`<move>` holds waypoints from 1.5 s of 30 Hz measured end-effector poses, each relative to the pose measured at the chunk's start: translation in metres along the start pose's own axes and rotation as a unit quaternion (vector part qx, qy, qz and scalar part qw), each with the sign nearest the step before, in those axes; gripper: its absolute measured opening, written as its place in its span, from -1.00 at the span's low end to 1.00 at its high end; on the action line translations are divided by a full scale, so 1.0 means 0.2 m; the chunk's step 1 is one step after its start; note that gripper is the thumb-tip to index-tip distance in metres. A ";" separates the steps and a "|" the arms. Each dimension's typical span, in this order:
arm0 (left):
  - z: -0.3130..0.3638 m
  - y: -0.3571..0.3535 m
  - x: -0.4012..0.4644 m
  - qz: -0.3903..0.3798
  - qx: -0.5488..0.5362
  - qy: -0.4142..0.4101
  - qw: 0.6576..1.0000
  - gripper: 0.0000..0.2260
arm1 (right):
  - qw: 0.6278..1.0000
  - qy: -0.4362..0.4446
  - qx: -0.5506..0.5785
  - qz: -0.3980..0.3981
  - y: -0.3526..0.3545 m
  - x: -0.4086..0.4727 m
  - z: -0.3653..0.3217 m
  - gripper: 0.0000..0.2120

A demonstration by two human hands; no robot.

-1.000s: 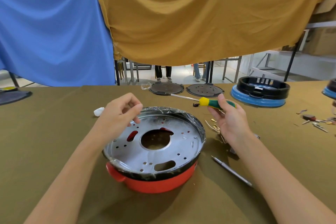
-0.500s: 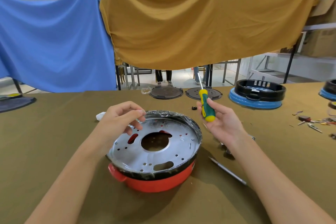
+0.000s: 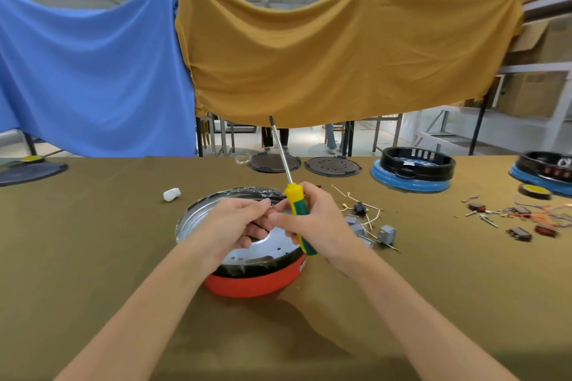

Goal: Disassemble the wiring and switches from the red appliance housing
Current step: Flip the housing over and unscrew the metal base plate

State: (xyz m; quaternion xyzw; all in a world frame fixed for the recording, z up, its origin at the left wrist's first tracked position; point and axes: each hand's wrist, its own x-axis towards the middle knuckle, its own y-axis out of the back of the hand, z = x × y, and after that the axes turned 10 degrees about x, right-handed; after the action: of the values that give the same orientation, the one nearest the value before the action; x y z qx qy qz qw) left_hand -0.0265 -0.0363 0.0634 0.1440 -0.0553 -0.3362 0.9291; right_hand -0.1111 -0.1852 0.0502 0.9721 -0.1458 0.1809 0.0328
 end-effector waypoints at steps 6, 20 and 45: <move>0.05 -0.10 -0.05 0.005 0.080 -0.026 0.996 -0.74 | 0.996 0.034 0.021 0.083 0.04 -0.12 -0.02 -0.80; -0.11 -0.02 -0.06 0.045 0.509 -0.116 0.852 -0.69 | 0.944 -0.139 -0.287 0.080 0.55 -0.15 -0.13 -0.86; -0.12 0.16 0.03 0.119 0.404 -0.097 0.902 -0.93 | 0.924 -0.129 -0.338 0.121 0.75 -0.04 -0.05 -0.87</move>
State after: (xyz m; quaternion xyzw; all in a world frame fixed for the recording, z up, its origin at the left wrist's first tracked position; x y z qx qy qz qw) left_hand 0.0025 -0.0121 0.0500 0.4659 -0.2934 -0.1841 0.8142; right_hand -0.1655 -0.3261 0.0579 0.8929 -0.3181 -0.0033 0.3186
